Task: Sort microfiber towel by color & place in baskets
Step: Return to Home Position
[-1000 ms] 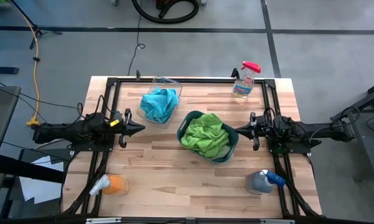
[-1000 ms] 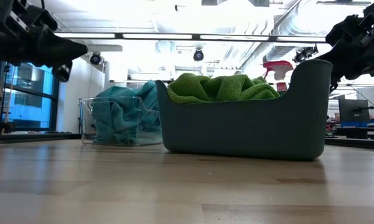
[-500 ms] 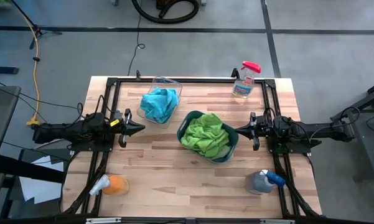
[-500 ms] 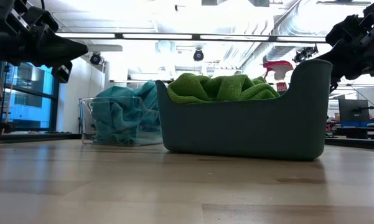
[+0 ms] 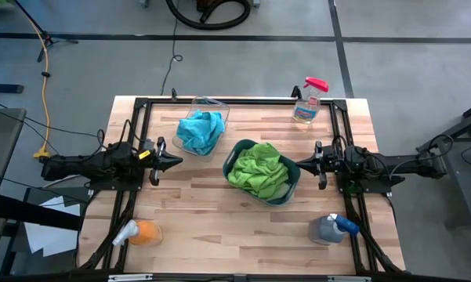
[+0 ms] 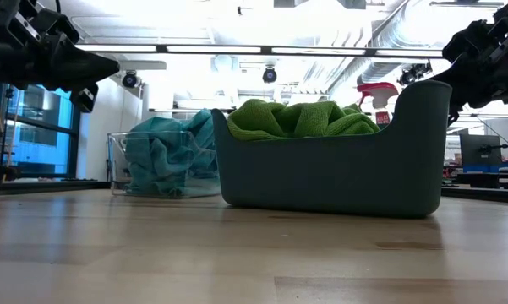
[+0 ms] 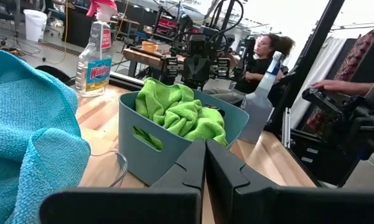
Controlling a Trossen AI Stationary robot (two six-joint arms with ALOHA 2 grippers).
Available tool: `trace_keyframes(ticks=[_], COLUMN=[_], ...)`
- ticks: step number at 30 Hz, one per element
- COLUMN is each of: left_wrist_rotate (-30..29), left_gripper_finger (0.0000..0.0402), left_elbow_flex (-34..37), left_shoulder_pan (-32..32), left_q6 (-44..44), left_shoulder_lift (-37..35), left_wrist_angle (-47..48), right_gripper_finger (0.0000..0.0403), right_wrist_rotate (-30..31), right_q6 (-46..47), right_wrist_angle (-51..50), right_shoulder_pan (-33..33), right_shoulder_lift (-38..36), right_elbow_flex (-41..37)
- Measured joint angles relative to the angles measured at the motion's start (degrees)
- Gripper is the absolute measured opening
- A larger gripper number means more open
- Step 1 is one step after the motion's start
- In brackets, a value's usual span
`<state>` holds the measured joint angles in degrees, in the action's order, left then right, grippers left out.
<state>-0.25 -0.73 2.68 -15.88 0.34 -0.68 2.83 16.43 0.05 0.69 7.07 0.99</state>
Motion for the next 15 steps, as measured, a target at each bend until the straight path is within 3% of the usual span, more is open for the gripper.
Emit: trace_keyframes(ticks=[5,15], left_wrist_rotate=[0.0,-0.24], left_gripper_finger=[0.0,0.0], left_elbow_flex=[0.0,0.01], left_shoulder_pan=[0.0,0.0], left_q6=[0.0,0.02], left_shoulder_lift=[0.0,0.44], left_wrist_angle=[-0.01,0.14], right_gripper_finger=[0.0,0.0], right_wrist_rotate=[-0.56,-1.74], right_q6=[-0.77,-24.35], right_wrist_angle=[-0.13,-0.31], right_shoulder_pan=[-0.13,-0.34], right_shoulder_lift=[-6.35,-7.06], right_elbow_flex=[0.02,0.07])
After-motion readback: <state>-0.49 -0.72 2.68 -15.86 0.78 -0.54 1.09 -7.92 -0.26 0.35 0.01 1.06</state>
